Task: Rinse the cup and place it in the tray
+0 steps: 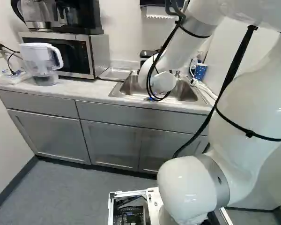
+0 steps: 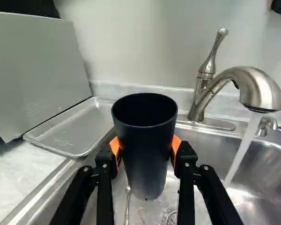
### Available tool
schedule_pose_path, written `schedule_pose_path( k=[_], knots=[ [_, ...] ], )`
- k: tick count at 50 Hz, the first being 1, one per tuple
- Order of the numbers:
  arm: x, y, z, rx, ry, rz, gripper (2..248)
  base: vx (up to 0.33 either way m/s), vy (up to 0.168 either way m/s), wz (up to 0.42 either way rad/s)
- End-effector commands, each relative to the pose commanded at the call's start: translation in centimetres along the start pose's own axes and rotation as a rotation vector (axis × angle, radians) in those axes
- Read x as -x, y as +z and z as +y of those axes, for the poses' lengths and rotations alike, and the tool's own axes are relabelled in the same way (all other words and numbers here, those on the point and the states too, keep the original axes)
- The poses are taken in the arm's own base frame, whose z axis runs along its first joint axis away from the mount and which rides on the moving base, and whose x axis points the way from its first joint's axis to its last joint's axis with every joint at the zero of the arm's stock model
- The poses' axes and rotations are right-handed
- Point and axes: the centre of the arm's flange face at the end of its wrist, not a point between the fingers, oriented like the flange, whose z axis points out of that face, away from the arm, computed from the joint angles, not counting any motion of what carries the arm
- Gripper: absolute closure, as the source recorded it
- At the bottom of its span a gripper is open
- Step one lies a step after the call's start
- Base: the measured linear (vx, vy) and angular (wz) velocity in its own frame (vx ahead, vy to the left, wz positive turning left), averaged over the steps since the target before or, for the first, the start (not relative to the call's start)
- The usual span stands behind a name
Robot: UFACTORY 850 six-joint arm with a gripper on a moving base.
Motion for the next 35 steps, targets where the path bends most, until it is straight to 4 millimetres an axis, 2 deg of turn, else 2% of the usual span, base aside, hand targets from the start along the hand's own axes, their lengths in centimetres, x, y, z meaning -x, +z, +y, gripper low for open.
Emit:
schedule_pose_path(
  k=[14, 35],
  knots=[
    [1.4, 0.1, 2.0, 0.043, 0.009, -0.031, 127, 0.0, 0.0, 0.0],
    [1.6, -1.0, 5.0, 0.109, 0.022, -0.031, 127, 0.0, 0.0, 0.0]
  ],
)
